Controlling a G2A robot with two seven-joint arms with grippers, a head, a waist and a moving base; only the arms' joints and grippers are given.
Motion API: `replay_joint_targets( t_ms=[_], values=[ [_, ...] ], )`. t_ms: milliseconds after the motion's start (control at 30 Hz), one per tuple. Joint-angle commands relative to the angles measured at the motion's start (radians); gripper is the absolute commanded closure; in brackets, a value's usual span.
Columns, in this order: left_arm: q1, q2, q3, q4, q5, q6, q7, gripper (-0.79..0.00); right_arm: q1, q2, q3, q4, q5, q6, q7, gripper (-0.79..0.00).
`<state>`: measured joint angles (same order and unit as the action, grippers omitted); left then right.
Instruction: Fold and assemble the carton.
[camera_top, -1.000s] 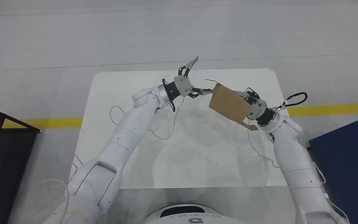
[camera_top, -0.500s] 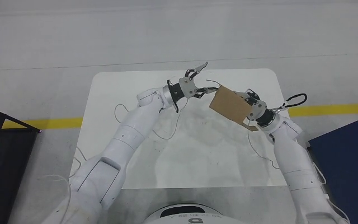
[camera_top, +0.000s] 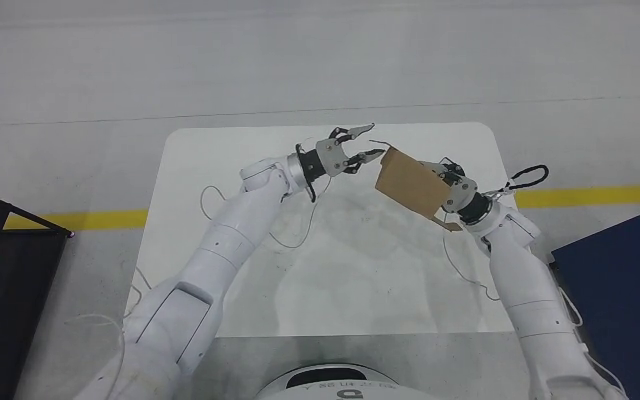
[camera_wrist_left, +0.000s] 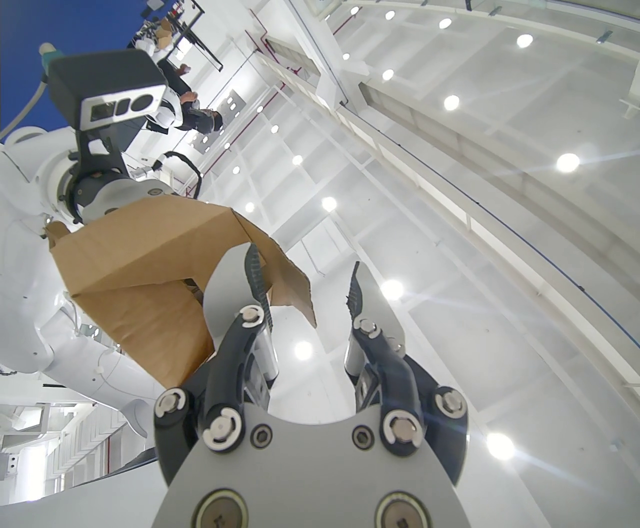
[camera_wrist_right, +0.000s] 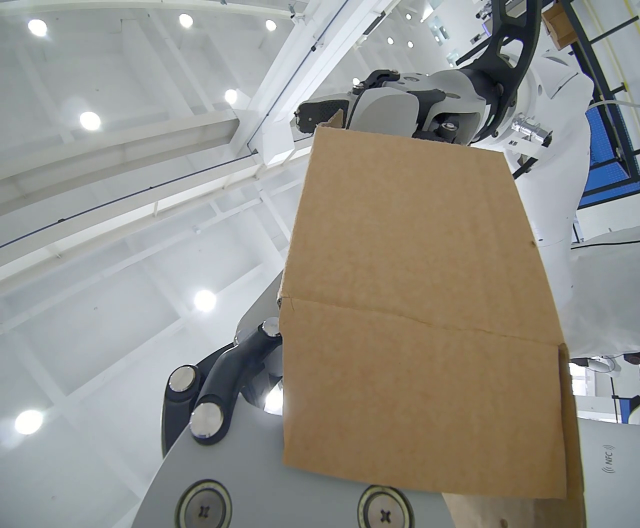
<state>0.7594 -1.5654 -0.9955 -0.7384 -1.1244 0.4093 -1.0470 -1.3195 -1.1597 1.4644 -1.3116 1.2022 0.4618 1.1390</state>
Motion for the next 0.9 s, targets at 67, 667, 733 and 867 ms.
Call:
replay_joint_targets(
  t_ms=[67, 667, 733, 867],
  values=[
    [0.003, 0.002, -0.002, -0.011, 0.009, 0.005, 0.003, -0.329, 0.007, 0.000, -0.008, 0.005, 0.005, 0.000, -0.003, 0.000],
    [0.008, -0.001, -0.011, -0.011, 0.005, -0.011, 0.023, -0.108, 0.025, -0.001, -0.029, 0.027, 0.026, -0.014, -0.008, 0.000],
    [0.007, -0.003, -0.005, -0.014, 0.012, -0.011, 0.025, -0.052, 0.025, -0.001, -0.030, 0.027, 0.027, -0.015, -0.009, 0.000],
    [0.007, -0.008, 0.005, -0.015, 0.016, -0.014, 0.029, 0.000, 0.025, -0.001, -0.031, 0.028, 0.034, -0.017, -0.012, 0.000]
  ],
)
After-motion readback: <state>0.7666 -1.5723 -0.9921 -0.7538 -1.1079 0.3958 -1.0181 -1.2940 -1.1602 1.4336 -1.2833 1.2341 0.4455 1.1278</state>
